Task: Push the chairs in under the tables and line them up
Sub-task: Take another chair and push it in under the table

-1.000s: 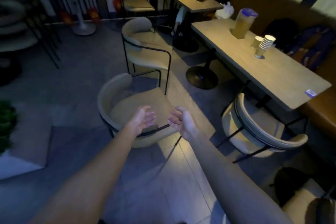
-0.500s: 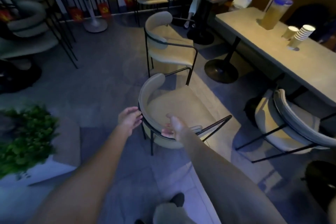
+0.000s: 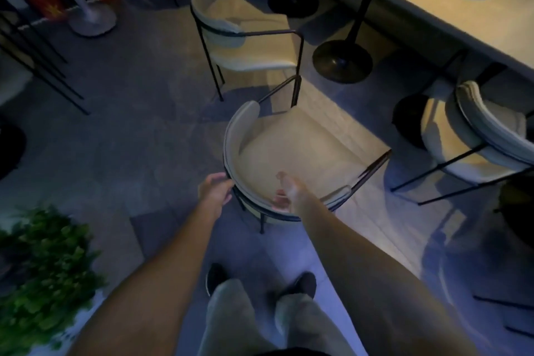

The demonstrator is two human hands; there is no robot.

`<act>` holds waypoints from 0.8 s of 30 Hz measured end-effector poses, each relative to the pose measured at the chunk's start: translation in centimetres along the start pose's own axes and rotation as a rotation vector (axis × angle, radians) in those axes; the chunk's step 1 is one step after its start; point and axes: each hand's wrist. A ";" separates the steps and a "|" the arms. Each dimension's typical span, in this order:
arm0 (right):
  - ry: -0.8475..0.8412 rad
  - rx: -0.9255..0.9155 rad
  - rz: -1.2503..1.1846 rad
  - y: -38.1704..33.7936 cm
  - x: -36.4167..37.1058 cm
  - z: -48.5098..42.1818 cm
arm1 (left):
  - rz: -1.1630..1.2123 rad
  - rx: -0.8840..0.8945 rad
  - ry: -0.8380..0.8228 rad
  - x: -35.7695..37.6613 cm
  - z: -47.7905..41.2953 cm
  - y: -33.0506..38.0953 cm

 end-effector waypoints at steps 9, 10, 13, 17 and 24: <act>0.273 0.074 -0.330 3.3 4.6 -0.9 | -0.397 -0.237 -0.396 0.4 -5.0 1.6; 0.314 0.067 -0.382 3.8 5.3 -1.0 | -0.421 -0.230 -0.404 0.5 -5.6 1.7; 0.421 0.088 -0.485 5.6 7.0 -1.3 | -0.474 -0.225 -0.421 0.7 -6.8 1.6; 0.447 0.186 -0.628 7.0 7.6 -1.5 | -0.502 -0.258 -0.453 1.5 -8.3 1.7; 0.381 0.261 -0.854 8.4 8.1 -2.9 | -0.506 -0.324 -0.468 4.9 -11.1 0.8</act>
Point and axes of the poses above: each hand's wrist, its own z-axis away from the middle knuckle, its own x-axis out of the palm, y = z × x, and after that the axes turned 9 degrees about y, right-handed
